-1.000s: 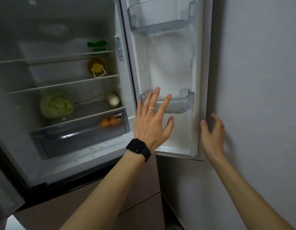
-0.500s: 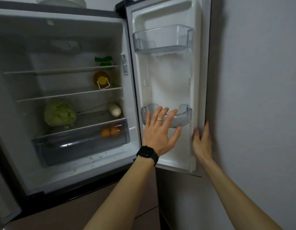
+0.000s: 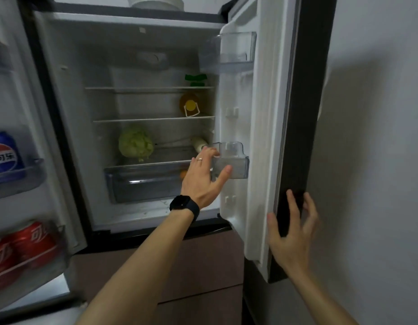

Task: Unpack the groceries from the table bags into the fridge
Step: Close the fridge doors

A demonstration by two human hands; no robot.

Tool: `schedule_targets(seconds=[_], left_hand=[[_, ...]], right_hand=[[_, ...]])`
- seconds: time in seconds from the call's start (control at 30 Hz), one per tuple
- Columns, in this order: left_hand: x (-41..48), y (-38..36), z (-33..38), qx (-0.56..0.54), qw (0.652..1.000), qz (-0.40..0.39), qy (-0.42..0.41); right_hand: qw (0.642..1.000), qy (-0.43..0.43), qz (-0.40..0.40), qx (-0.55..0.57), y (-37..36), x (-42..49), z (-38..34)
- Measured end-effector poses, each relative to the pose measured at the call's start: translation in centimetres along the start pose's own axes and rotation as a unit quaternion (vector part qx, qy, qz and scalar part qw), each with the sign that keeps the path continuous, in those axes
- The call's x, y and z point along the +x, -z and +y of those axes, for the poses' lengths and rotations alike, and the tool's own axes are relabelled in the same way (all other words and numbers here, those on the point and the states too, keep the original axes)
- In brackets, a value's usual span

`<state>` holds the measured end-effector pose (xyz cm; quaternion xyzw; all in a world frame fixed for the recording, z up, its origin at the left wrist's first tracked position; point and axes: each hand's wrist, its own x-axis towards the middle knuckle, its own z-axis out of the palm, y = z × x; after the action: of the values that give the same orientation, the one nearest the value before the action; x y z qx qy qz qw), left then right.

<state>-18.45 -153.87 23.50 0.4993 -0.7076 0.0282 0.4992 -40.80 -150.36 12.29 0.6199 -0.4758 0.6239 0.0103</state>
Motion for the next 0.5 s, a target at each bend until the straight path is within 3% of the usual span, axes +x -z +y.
schedule_targets(seconds=[0.23,0.4,0.5], left_hand=[[0.3,4.4,-3.3,-0.004,0.993,-0.019,0.114],[1.0,7.4,-5.4,0.001,0.979,-0.061,0.195],[1.1,8.5,-5.1,0.017,0.985,-0.002,0.174]], right_hand=[[0.992,0.126,-0.024,0.005,-2.4,1.6,-3.5],[0.983,0.163,-0.082,0.012,-5.5,2.6,-6.2],[0.976,0.197,-0.090,0.012,-7.7,2.5,-6.8]])
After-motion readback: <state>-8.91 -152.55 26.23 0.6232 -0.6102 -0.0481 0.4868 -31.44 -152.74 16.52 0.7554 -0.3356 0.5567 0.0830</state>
